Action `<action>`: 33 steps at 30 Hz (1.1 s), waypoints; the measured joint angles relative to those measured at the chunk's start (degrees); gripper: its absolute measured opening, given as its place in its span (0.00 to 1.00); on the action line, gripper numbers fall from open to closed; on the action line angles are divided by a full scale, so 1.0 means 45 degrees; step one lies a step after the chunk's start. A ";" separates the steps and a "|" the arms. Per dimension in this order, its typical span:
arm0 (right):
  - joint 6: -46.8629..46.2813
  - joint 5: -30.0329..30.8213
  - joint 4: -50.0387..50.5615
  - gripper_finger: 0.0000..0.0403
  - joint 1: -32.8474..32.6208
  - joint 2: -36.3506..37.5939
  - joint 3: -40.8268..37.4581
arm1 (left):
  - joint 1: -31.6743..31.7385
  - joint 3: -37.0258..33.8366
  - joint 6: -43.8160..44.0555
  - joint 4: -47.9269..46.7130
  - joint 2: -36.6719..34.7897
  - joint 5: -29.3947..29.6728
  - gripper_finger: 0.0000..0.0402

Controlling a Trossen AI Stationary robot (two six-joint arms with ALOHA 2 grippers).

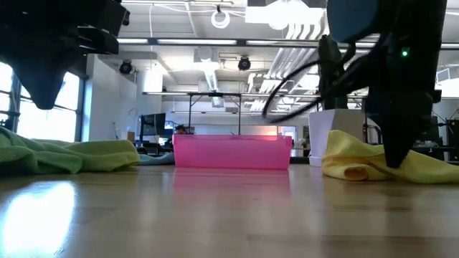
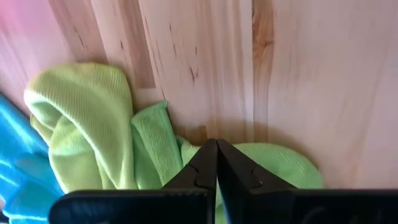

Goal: Fold microfiber towels
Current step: Fold the yellow microfiber cloth on the table

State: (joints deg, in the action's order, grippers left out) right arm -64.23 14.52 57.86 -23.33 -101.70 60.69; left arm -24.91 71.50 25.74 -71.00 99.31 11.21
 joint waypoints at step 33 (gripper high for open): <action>0.3522 -0.0208 0.0553 0.00 -0.0413 -0.0332 0.5950 | 0.0237 -0.0010 -0.4874 0.9242 0.0000 0.1272 0.00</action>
State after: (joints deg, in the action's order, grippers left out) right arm -48.38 13.59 60.34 -25.19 -103.20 87.46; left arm -23.84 71.46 3.81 -29.41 99.31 16.93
